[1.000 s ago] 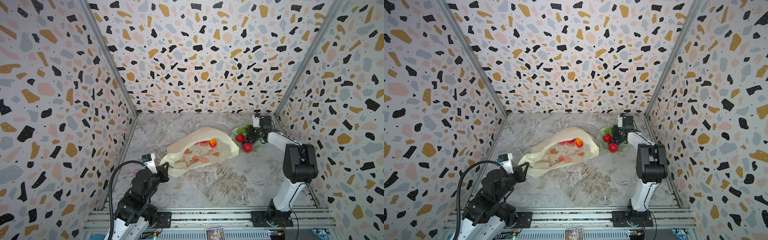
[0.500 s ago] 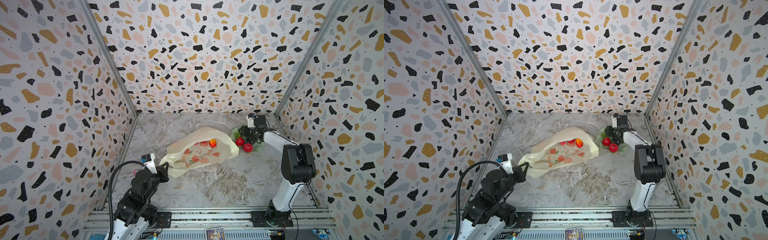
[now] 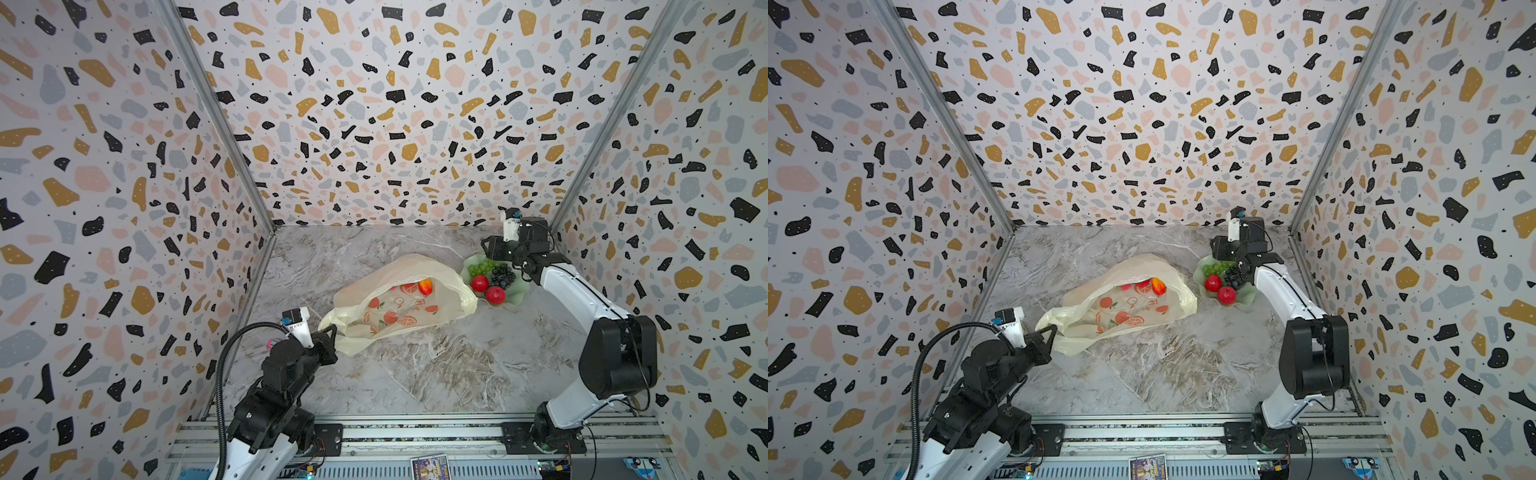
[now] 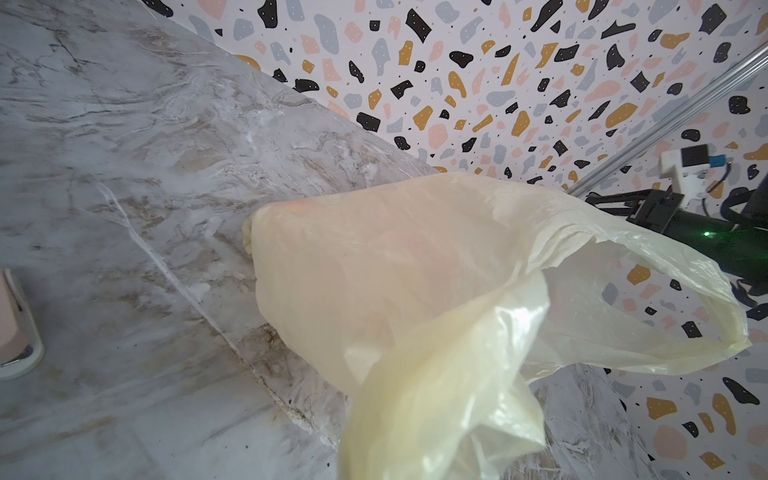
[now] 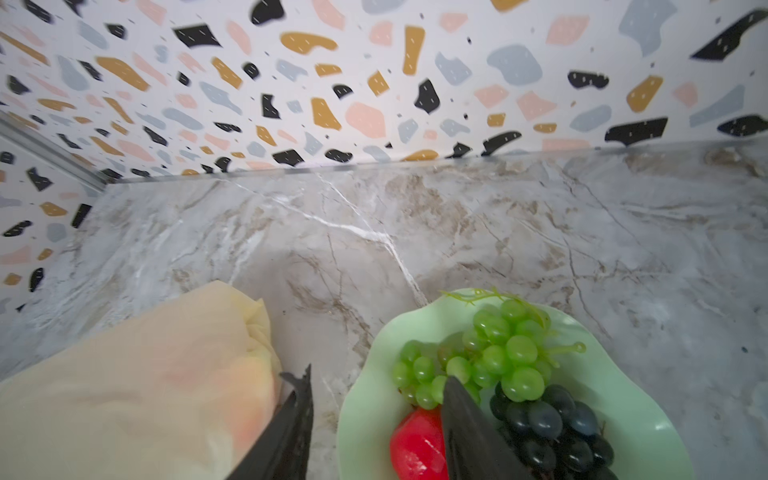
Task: Take fruits out of the plastic bag
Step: Place the fake fruit on the plate, then take out the fake fruit from the plastic bag.
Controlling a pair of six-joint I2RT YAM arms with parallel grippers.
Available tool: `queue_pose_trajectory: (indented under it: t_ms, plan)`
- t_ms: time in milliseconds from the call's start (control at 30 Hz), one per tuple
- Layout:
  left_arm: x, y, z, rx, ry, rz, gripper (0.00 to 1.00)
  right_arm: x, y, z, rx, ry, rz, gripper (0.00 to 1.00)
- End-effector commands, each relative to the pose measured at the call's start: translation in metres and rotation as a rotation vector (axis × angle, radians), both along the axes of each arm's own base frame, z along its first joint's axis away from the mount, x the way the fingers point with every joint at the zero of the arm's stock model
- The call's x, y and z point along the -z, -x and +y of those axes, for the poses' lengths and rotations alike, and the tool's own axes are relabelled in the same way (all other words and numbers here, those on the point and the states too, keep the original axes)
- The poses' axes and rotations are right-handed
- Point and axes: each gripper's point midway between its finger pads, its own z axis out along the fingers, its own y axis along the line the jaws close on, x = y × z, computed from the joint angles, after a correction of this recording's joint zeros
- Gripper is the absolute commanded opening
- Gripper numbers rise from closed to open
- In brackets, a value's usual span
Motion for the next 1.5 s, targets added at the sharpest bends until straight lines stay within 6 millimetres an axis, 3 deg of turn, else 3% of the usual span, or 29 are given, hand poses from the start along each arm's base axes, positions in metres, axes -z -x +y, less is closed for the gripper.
queue_pose_trajectory:
  t_ms: [0, 167, 233, 333, 433, 567, 667, 933, 1233, 1467]
  plan:
    - [-0.016, -0.002, -0.003, 0.011, 0.019, -0.054, 0.02, -0.062, 0.026, 0.023, -0.105, -0.020, -0.180, 0.50]
    - [-0.037, -0.002, -0.011, 0.061, 0.022, -0.114, 0.02, -0.124, 0.096, 0.095, -0.419, 0.034, -0.452, 0.49]
    - [-0.047, -0.003, -0.013, 0.077, 0.014, -0.144, 0.02, -0.142, 0.140, 0.134, -0.604, 0.070, -0.574, 0.49]
    - [-0.057, -0.005, -0.018, 0.103, 0.010, -0.174, 0.03, -0.156, 0.205, 0.177, -0.843, 0.133, -0.747, 0.49]
    - [-0.054, -0.009, -0.022, 0.122, -0.004, -0.164, 0.03, -0.161, 0.263, 0.210, -1.020, 0.168, -0.884, 0.49]
    - [-0.050, -0.010, -0.024, 0.133, -0.029, -0.148, 0.03, -0.155, 0.300, 0.235, -1.128, 0.194, -0.952, 0.49]
    - [-0.052, -0.009, -0.022, 0.131, -0.035, -0.153, 0.03, -0.140, 0.303, 0.252, -1.173, 0.227, -0.927, 0.49]
    - [-0.057, -0.002, -0.022, 0.149, -0.043, -0.157, 0.03, -0.088, 0.285, 0.285, -1.247, 0.345, -0.791, 0.48]
    - [-0.057, 0.007, -0.023, 0.173, -0.040, -0.146, 0.03, -0.031, 0.264, 0.293, -1.252, 0.483, -0.707, 0.44]
    - [-0.047, 0.012, -0.022, 0.177, -0.048, -0.117, 0.03, 0.004, 0.235, 0.298, -1.188, 0.600, -0.651, 0.40]
